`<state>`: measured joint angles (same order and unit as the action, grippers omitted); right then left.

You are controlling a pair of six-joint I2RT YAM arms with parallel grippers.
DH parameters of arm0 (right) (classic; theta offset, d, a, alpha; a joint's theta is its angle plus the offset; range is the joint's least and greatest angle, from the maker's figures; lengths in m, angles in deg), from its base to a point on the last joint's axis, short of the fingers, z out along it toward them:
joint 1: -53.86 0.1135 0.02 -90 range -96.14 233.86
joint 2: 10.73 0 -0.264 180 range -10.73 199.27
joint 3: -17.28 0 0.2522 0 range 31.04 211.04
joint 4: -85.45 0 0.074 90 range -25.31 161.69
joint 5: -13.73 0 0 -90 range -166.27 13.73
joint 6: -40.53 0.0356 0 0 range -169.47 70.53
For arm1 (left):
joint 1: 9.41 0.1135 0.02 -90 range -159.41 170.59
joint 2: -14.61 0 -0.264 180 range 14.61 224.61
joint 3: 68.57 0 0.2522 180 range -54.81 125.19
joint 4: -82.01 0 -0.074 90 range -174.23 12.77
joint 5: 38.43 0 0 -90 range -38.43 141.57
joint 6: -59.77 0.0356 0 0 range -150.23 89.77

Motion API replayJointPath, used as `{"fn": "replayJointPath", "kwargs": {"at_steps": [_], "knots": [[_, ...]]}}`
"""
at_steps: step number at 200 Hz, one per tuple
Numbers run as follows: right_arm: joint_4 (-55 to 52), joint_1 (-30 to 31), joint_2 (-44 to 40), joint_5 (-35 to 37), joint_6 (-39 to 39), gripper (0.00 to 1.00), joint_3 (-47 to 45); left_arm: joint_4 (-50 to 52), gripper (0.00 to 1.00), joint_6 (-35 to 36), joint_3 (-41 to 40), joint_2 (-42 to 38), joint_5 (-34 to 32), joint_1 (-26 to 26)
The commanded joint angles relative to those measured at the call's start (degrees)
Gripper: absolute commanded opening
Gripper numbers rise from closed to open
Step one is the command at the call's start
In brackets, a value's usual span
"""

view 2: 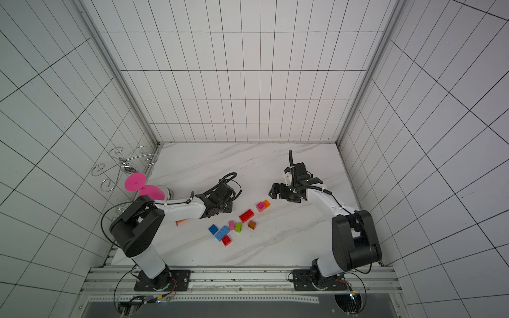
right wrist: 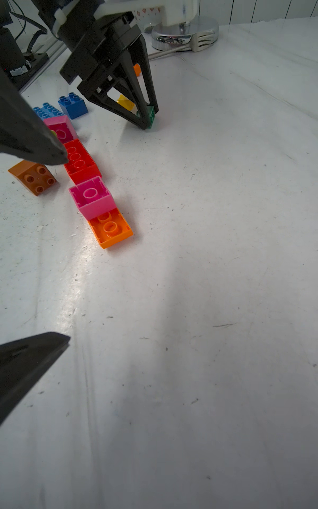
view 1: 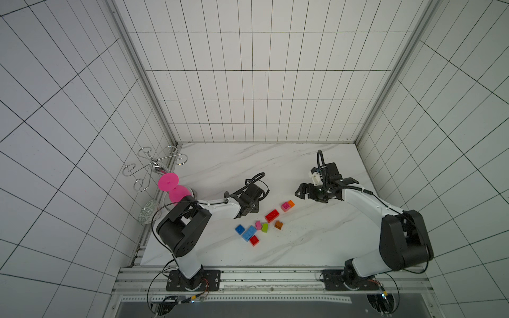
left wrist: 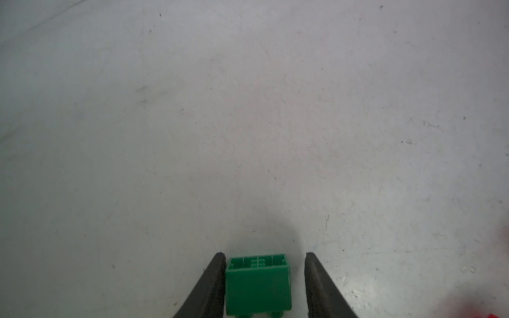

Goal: Assemble the letter p with lego
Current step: Pick up the lego brick from the center of the board.

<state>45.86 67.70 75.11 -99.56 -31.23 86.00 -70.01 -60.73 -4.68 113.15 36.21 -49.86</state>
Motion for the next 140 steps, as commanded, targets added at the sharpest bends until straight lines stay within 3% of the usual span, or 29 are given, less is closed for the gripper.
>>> {"fn": "replayJointPath", "kwargs": {"at_steps": [1,41,69,83,140], "knots": [[0.16,-0.57,-0.19,0.55,1.32,0.98,-1.45,-0.2,0.46,-0.18,-0.69,1.04,-1.57,-0.47],[-0.19,-0.54,-0.65,1.82,3.13,0.99,-1.26,0.22,0.41,-0.02,-0.91,1.32,-3.31,-1.14],[-1.59,-0.89,-0.49,2.73,4.99,0.99,0.01,0.22,0.29,0.35,-1.02,1.25,-4.76,-1.41],[-2.04,-1.47,-0.07,-0.17,4.46,0.99,0.19,-0.31,0.24,1.11,-1.08,0.74,-4.88,-1.49],[0.78,-2.3,-1.57,-14.02,5.45,0.99,-1.35,-6.9,0.23,8.17,-3.22,-10.54,2.33,-2.79]]}}
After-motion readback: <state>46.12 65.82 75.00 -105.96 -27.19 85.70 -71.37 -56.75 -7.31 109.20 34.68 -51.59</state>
